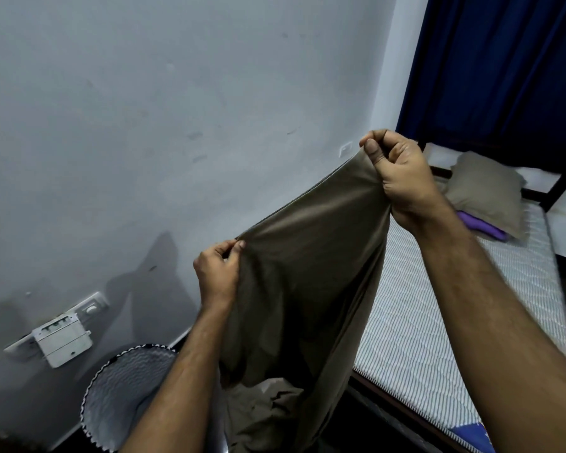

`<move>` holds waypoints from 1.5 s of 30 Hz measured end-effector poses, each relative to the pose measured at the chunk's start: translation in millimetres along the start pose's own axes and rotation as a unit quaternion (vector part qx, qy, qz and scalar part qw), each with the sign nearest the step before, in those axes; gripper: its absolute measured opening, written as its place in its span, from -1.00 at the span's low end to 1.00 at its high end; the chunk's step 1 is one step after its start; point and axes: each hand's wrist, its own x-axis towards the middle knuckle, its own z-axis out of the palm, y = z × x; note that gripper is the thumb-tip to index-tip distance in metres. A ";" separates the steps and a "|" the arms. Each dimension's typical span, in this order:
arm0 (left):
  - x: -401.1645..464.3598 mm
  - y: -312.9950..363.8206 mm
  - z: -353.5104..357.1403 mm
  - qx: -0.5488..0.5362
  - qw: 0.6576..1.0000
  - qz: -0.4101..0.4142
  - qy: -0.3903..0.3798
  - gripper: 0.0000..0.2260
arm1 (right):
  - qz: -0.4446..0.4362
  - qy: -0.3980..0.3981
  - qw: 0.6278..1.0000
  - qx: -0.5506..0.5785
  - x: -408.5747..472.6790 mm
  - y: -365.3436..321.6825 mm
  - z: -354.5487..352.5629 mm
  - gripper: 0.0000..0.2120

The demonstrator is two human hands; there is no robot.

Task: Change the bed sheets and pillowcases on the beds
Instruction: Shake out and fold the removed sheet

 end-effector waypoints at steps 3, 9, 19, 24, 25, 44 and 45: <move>19.7 12.8 -6.6 -0.010 0.998 -0.048 0.037 -0.88 | 0.025 -0.081 0.995 0.053 -9.0 -0.9 2.0 -0.92; 49.1 57.0 -16.7 0.035 0.997 0.055 0.037 -0.95 | 0.079 -0.252 0.959 0.107 -37.8 -1.3 7.8 -0.72; 42.3 161.2 -18.4 -0.080 0.971 0.212 -0.075 -0.82 | 0.077 -0.160 0.977 -0.118 -48.9 7.7 47.5 -0.48; 29.4 192.9 -15.9 -0.039 0.940 0.318 -0.118 -0.88 | -0.039 -0.099 0.966 -0.235 -27.7 -3.2 65.1 -0.70; 29.4 194.5 -15.8 -0.038 0.937 0.326 -0.119 -0.88 | -0.053 -0.081 0.970 -0.222 -22.8 -5.1 65.2 -0.78; -13.5 144.1 -15.5 -0.031 0.969 0.237 -0.063 -0.86 | -0.151 0.072 0.969 -0.182 0.9 -27.2 60.0 -0.87; -21.3 142.3 -14.8 -0.028 0.960 0.272 -0.051 -0.89 | -0.143 0.074 0.973 -0.167 2.4 -26.7 59.9 -0.86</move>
